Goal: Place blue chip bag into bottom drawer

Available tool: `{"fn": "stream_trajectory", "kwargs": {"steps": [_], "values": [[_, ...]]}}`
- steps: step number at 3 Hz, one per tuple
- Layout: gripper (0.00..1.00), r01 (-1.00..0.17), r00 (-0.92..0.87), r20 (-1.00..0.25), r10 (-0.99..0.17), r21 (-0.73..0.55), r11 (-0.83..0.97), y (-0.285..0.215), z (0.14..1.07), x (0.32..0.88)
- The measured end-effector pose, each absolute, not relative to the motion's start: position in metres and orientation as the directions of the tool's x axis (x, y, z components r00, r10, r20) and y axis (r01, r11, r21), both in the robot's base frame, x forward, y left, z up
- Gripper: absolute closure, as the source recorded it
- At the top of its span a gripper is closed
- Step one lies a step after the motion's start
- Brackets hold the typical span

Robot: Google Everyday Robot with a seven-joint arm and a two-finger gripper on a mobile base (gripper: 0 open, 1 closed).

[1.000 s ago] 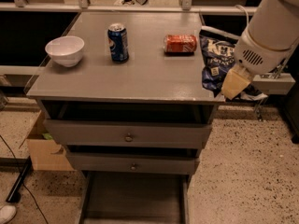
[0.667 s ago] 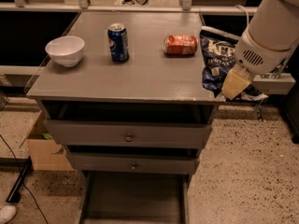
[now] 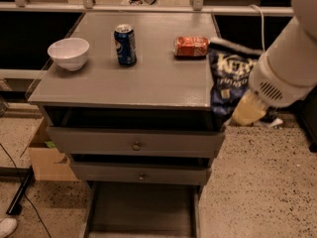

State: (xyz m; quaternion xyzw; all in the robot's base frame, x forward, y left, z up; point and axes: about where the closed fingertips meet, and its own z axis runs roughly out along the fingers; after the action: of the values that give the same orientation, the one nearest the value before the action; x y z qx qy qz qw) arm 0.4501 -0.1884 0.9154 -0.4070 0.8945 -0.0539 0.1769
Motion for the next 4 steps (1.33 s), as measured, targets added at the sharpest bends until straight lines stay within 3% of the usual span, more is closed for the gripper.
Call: {"fn": "stream_trajectory", "kwargs": {"steps": [2, 4], "values": [[1.0, -0.774, -0.551, -0.231, -0.802, -0.217, 0.594, -0.162, 0.864, 0.403], [1.0, -0.805, -0.546, -0.162, -0.822, -0.169, 0.568, -0.151, 0.817, 0.39]]}}
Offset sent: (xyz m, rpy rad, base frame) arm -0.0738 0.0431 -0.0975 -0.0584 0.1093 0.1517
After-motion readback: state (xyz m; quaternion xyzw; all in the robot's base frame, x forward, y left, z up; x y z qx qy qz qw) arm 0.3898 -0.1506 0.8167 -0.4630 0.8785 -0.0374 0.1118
